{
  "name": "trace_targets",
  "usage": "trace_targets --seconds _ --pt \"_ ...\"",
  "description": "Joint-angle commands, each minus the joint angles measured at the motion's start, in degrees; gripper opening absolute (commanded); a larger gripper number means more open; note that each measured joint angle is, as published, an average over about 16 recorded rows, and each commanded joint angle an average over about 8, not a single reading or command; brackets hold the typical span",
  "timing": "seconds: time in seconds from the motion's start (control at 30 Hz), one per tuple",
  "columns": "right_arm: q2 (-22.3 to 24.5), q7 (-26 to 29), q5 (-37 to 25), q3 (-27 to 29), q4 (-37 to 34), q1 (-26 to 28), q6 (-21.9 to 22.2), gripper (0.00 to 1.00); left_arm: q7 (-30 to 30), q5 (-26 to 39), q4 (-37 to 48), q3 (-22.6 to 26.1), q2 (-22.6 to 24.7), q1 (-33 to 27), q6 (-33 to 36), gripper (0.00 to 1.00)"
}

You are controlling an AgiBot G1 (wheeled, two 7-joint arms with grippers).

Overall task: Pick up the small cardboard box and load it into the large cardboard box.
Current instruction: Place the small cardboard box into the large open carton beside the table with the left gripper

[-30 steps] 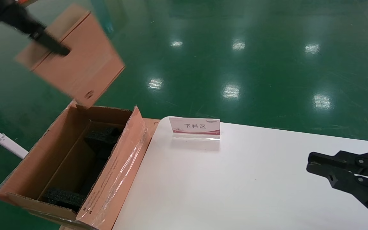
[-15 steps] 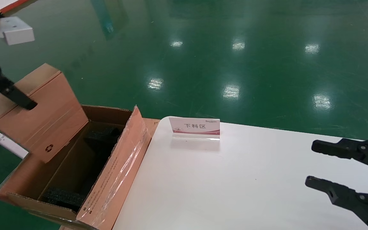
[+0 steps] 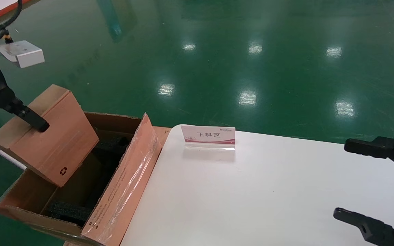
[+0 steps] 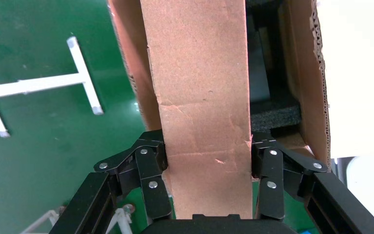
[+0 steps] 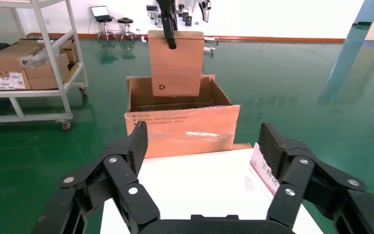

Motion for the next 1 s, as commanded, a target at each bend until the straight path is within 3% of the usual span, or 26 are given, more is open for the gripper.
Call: trace_targets --seconds 0.03,0.53,1.0 --pt "0.0 0.0 0.0 0.0 0.0 0.0 0.0 1.0 -0.9 0.0 -0.9 0.2 -0.5 0.4 -0.4 0.0" --pt "0.0 0.0 0.0 -0.1 0.0 0.0 0.0 1.0 -9.1 0.6 -7.0 1.2 -4.8 4.9 -8.1 0.0" --pt "0.0 -0.1 0.1 -0.1 0.0 0.0 0.0 1.0 -13.3 2.5 -10.1 2.8 -7.8 6.8 -11.3 0.0"
